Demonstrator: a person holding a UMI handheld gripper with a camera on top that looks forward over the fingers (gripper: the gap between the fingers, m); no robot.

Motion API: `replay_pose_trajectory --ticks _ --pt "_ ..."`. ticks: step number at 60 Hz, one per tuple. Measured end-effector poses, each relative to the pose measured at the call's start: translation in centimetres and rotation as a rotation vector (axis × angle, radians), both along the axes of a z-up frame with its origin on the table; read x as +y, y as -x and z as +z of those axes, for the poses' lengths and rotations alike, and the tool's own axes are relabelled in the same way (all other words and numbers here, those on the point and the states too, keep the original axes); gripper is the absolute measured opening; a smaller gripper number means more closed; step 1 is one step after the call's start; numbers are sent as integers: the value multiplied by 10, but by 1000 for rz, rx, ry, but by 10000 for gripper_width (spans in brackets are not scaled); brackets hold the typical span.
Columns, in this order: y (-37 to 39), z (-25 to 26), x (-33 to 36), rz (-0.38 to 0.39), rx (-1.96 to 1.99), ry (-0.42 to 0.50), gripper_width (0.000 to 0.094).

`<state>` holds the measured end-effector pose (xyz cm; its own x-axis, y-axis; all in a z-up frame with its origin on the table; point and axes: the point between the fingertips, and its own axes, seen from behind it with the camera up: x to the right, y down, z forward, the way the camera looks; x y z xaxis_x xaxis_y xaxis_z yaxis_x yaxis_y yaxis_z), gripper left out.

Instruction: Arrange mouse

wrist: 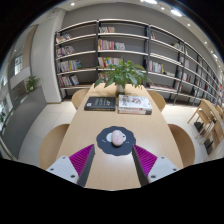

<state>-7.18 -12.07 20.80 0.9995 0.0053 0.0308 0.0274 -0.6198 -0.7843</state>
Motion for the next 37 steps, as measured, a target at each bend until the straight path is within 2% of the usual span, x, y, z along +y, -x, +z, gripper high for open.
replay_pose_trajectory --ticks 9,20,37 --pt "0 10 -52 -14 -1 -20 740" --pt "-1 4 -95 -21 -12 5 741" --pt "-8 10 -119 -27 -28 -8 740"
